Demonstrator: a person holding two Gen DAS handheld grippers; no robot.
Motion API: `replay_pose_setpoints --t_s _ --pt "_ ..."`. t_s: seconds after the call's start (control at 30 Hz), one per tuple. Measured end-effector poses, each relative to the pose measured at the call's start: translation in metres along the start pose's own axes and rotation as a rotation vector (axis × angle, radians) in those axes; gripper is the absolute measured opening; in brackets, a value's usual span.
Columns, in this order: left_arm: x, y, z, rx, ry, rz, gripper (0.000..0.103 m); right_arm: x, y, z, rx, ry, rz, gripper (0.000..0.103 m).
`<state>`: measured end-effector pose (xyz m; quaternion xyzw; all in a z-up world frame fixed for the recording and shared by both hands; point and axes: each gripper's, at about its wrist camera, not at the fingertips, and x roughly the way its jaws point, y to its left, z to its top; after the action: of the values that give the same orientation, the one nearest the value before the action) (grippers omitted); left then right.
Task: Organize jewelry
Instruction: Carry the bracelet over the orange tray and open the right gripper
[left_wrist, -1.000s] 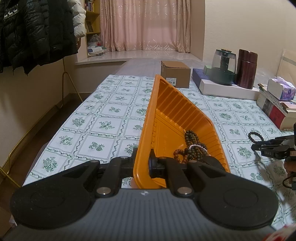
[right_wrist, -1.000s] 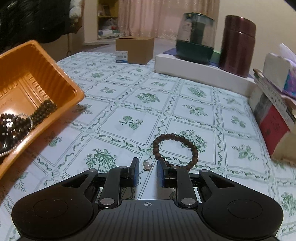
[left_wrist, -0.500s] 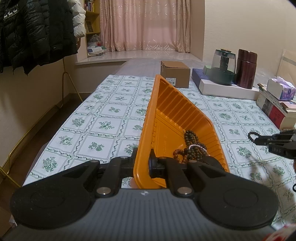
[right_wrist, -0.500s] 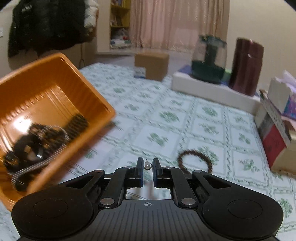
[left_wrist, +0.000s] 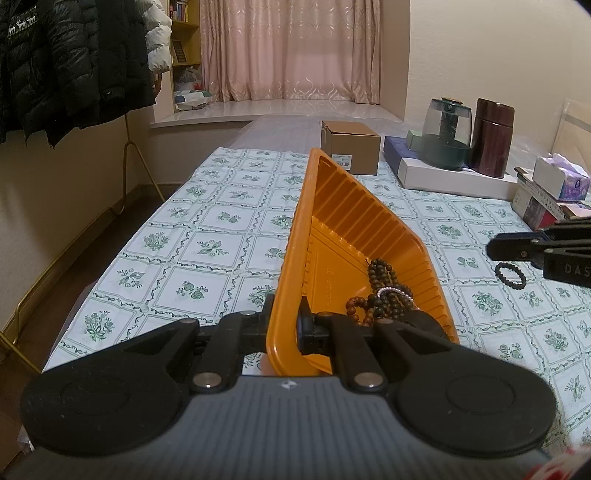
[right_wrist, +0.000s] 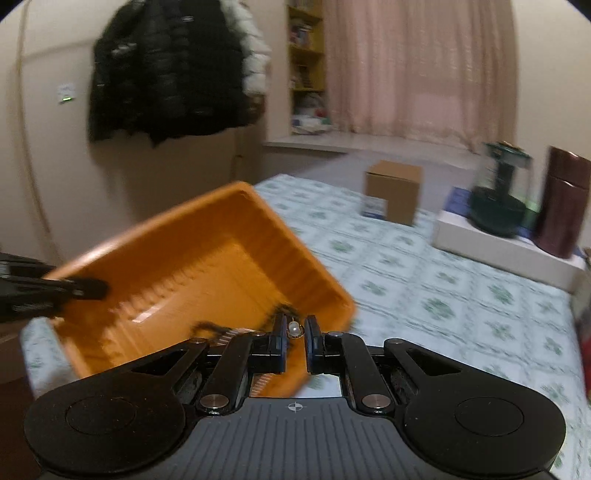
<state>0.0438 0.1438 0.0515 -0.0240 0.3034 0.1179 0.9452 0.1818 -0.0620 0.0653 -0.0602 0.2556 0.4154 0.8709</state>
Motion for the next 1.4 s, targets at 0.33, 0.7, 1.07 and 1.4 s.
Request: replay_pose_setpoints --t_s 0.33,0.7,1.07,1.4 --pt "0.0 -0.001 0.0 -0.001 0.001 -0.004 0.008 0.014 0.039 0.01 -0.125 0.011 0.159 0.009" --pt "0.0 -0.001 0.0 -0.003 0.002 -0.005 0.008 0.021 0.049 0.008 -0.15 0.03 0.203 0.009" --pt "0.0 0.0 0.0 -0.003 0.002 -0.004 0.008 0.025 0.053 0.01 -0.158 0.035 0.214 0.009" --pt "0.0 0.0 0.0 -0.004 0.001 -0.004 0.008 0.023 0.049 0.011 -0.118 -0.002 0.204 0.022"
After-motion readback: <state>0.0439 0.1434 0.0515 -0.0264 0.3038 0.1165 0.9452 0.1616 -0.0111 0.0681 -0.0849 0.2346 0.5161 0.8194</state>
